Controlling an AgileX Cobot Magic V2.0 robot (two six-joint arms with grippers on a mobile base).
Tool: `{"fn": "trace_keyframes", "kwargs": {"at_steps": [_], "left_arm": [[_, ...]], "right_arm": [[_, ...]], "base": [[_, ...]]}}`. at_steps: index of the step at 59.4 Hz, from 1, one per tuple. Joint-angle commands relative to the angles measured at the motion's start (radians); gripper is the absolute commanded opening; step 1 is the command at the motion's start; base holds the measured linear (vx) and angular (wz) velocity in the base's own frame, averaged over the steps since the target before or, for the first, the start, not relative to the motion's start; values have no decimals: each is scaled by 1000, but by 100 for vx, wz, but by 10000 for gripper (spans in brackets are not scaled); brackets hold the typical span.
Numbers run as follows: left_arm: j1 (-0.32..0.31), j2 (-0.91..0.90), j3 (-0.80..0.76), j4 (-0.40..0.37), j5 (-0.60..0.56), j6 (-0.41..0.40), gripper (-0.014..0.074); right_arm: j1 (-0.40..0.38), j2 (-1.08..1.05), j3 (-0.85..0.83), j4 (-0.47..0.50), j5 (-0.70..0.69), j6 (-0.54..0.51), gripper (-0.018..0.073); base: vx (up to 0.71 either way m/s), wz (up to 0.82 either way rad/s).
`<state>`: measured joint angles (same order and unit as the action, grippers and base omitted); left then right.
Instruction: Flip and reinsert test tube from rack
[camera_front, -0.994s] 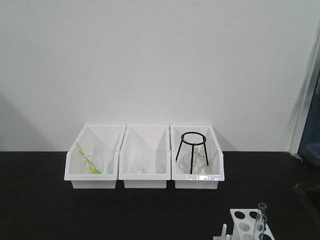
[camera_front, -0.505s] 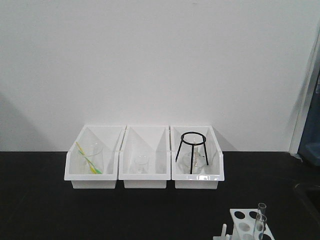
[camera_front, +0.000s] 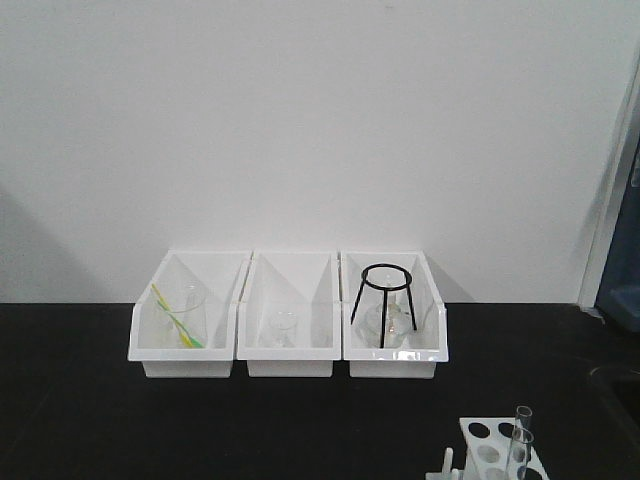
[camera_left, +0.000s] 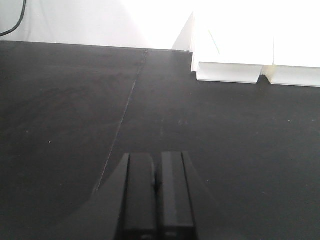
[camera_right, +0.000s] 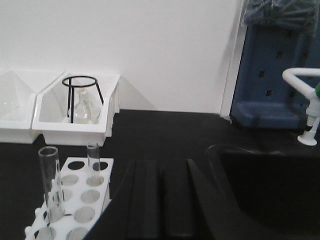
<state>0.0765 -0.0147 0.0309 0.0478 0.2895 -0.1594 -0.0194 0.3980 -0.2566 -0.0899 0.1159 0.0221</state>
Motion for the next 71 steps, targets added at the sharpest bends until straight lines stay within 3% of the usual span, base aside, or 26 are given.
{"fn": "trace_keyframes", "kwargs": {"at_steps": [1,22,48,71], "left_arm": [[-7,-13,1,-3,-87,0,-6],[-7,-13,1,-3,-87,0,-6],[-7,-13,1,-3,-87,0,-6],[-7,-13,1,-3,-87,0,-6]], "right_arm": [[-6,50,-38,-8,-82,1,146],[-6,115,-38,-8,-81,1,379],[-2,130,-38,3,-156,-3,474],[203,376,-38,-31,-426,-22,494]], "base": [[0,0],[0,0],[0,0],[0,0]]}}
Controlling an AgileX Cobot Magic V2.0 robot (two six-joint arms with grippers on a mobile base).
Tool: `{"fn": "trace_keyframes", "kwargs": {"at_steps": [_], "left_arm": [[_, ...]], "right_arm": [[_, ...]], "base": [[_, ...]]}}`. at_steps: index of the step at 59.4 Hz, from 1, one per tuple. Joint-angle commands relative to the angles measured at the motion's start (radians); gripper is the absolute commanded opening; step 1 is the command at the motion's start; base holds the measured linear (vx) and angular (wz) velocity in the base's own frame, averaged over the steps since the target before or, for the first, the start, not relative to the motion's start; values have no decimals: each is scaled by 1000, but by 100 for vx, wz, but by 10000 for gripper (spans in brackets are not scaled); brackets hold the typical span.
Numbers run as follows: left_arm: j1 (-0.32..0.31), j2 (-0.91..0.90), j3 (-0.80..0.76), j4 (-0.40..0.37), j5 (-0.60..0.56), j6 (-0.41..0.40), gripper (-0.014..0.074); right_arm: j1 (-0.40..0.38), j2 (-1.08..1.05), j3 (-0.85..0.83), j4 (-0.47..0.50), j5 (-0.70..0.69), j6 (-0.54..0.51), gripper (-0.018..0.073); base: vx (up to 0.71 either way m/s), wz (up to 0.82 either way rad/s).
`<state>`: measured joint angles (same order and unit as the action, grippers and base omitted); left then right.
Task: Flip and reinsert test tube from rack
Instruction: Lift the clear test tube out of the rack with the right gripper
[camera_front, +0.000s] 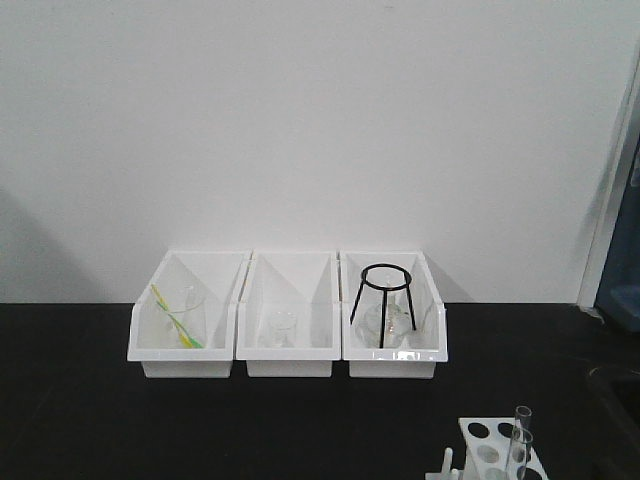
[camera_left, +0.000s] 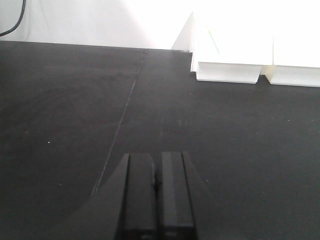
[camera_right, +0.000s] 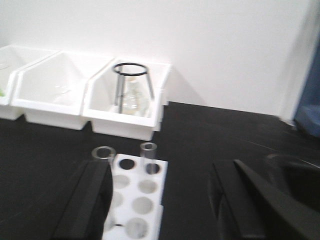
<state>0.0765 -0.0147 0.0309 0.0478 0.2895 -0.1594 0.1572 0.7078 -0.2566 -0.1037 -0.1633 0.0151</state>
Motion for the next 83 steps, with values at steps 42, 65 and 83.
{"fn": "trace_keyframes", "kwargs": {"at_steps": [42,65,83], "left_arm": [[-7,-13,1,-3,-87,0,-6],[-7,-13,1,-3,-87,0,-6],[-7,-13,1,-3,-87,0,-6]], "right_arm": [[53,595,-38,-104,-623,92,495],[53,846,-38,-82,-962,24,492],[53,888,-40,-78,-997,29,354]], "base": [[0,0],[0,0],[0,0]]}}
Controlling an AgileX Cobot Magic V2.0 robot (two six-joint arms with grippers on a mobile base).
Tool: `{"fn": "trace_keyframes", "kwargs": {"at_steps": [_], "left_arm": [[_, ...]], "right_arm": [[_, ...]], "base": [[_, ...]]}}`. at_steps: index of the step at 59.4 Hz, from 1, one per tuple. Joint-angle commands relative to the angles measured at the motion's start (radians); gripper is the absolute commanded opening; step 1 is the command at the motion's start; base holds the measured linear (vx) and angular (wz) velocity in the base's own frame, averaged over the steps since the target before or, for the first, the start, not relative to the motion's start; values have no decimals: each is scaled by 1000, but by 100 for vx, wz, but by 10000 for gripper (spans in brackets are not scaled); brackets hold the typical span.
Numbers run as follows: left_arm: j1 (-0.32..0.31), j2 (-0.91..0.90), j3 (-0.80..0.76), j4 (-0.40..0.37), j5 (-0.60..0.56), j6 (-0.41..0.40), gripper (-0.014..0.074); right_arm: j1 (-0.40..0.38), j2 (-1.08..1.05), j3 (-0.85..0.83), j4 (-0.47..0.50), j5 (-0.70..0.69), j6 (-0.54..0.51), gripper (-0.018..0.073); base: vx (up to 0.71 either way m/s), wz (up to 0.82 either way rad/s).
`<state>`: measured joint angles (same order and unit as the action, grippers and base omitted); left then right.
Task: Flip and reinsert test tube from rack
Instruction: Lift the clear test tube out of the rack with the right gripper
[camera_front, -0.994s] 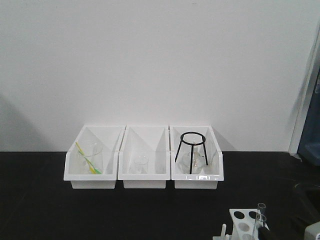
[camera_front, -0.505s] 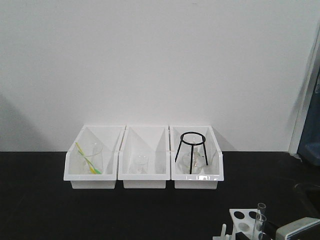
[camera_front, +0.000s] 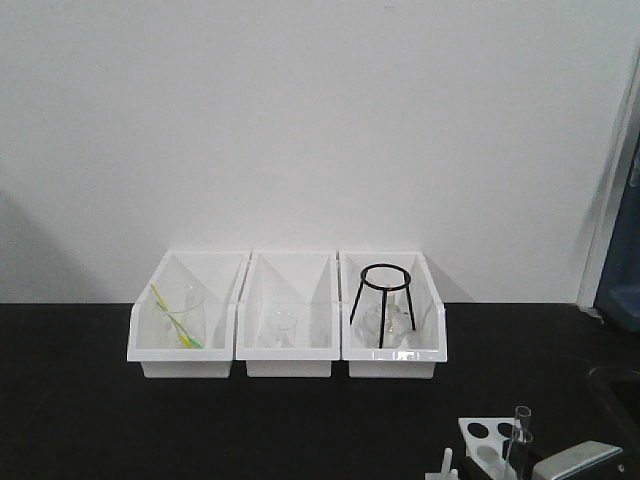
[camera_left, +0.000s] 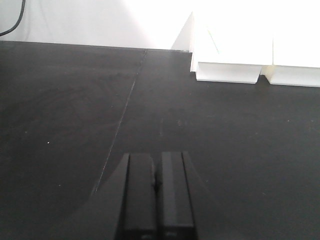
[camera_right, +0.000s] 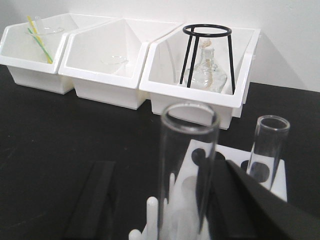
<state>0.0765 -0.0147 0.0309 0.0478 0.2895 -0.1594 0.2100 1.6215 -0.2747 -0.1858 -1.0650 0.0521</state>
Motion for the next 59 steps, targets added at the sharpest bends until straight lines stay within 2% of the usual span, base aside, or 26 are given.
{"fn": "trace_keyframes", "kwargs": {"at_steps": [1,18,27,35,47,59], "left_arm": [[-7,-13,1,-3,-87,0,-6],[-7,-13,1,-3,-87,0,-6],[-7,-13,1,-3,-87,0,-6],[-7,-13,1,-3,-87,0,-6],[-7,-13,1,-3,-87,0,-6],[-7,-13,1,-3,-87,0,-6]], "right_arm": [[0,-26,-22,4,-95,-8,338],[0,-26,-22,3,-106,-8,162],[0,-50,-22,29,-145,-8,123],[0,-116,-22,47,-116,-4,118],[0,-285,-22,53,14,9,118],[0,-476,-73,68,263,12,122]], "base": [[0,0],[0,0],[0,0],[0,0],[0,0],[0,0]]}}
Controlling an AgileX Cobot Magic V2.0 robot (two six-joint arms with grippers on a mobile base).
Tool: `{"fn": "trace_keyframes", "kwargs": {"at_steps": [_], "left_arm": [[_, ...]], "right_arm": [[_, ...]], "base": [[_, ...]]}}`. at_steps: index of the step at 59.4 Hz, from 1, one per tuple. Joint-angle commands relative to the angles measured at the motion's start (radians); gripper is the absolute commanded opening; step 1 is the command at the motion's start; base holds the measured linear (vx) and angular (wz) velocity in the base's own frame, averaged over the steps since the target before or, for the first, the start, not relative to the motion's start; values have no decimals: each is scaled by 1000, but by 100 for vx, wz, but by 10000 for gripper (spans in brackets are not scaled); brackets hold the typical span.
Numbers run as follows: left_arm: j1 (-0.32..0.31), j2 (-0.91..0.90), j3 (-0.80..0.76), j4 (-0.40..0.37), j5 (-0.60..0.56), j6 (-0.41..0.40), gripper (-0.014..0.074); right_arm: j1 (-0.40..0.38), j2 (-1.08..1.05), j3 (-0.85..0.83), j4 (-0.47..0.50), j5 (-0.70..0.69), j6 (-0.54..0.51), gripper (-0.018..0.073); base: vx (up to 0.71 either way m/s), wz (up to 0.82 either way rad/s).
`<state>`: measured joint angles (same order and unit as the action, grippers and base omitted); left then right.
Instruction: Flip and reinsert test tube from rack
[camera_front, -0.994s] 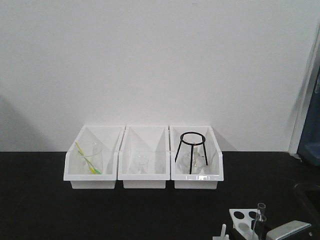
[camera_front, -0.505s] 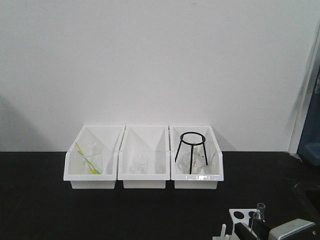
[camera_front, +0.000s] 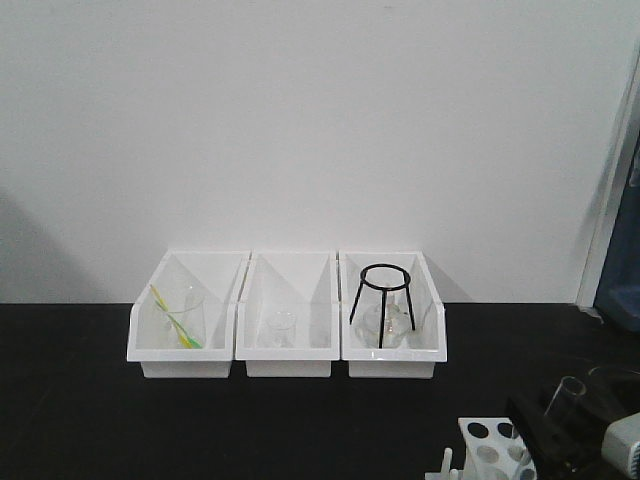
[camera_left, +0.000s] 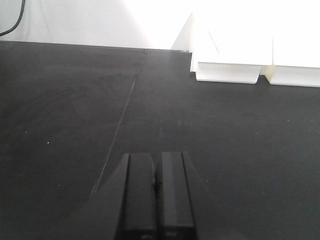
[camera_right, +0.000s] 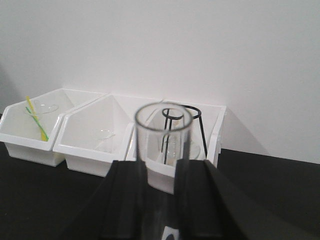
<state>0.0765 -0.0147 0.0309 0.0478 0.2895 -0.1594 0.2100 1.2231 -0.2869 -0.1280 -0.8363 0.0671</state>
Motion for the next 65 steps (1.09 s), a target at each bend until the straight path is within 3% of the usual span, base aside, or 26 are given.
{"fn": "trace_keyframes", "kwargs": {"at_steps": [1,15,31,44,55,65], "left_arm": [[-7,-13,1,-3,-87,0,-6],[-7,-13,1,-3,-87,0,-6],[-7,-13,1,-3,-87,0,-6],[-7,-13,1,-3,-87,0,-6],[-7,-13,1,-3,-87,0,-6],[-7,-13,1,-3,-87,0,-6]], "right_arm": [[0,-93,-71,10,59,-3,121],[0,-199,-253,10,426,-3,123],[0,-202,-292,1,461,-16,123],[0,-202,-305,-248,477,-166,123],[0,-202,-354,-533,504,-292,124],[0,-202,-376,-734,577,-419,124]], "base": [[0,0],[0,0],[0,0],[0,0],[0,0],[0,0]]}}
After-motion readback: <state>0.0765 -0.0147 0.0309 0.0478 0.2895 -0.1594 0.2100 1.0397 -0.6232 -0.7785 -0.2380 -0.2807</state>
